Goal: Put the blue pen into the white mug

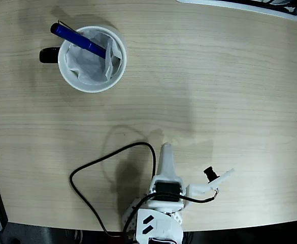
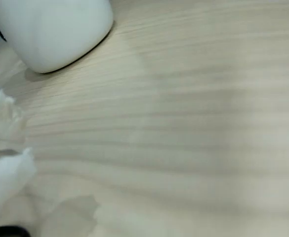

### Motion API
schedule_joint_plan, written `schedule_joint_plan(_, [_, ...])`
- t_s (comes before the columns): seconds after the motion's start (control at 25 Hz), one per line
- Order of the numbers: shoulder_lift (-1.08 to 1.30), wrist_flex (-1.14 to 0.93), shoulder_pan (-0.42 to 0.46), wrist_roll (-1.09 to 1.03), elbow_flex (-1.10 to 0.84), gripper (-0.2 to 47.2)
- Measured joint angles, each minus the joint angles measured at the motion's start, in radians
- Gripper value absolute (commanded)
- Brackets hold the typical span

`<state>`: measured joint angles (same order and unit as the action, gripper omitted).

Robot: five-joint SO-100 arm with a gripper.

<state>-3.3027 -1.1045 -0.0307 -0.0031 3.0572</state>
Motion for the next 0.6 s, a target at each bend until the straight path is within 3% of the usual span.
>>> schedule_joint_plan(0.6, [0.000, -0.098, 0.000, 0.063, -0.026, 0.0])
